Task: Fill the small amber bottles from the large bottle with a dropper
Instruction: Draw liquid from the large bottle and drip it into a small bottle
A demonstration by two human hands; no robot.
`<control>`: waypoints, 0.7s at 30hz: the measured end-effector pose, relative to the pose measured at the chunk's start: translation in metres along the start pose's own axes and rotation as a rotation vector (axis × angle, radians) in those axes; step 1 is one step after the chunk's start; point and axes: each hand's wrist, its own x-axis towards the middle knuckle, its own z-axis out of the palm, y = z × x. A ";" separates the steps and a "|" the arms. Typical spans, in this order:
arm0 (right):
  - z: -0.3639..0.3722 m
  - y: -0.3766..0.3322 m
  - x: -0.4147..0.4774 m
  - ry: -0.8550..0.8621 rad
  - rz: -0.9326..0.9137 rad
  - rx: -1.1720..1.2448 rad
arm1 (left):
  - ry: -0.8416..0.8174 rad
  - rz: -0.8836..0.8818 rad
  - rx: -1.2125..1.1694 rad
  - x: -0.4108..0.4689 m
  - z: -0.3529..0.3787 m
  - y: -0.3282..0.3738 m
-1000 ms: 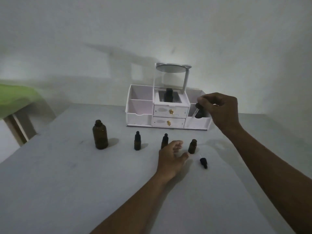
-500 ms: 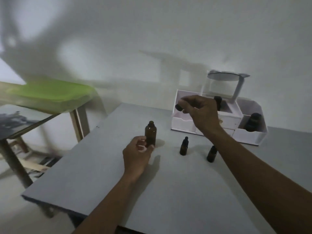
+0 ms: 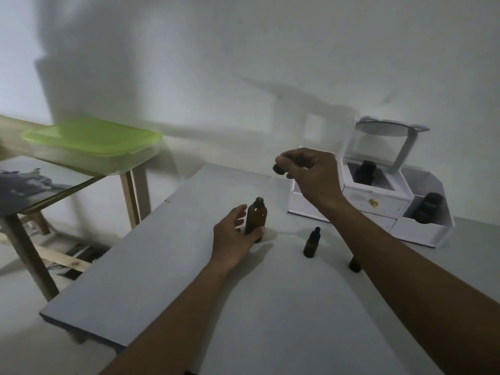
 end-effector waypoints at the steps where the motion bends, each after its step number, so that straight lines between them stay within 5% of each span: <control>1: 0.002 0.001 0.000 -0.020 -0.012 -0.018 | -0.001 0.005 0.002 0.000 0.000 -0.001; 9: 0.032 0.028 -0.007 -0.228 0.022 -0.195 | -0.034 0.004 0.018 0.000 -0.001 0.001; 21: 0.044 0.045 -0.015 -0.208 0.064 -0.212 | -0.039 0.027 0.042 0.000 0.000 -0.001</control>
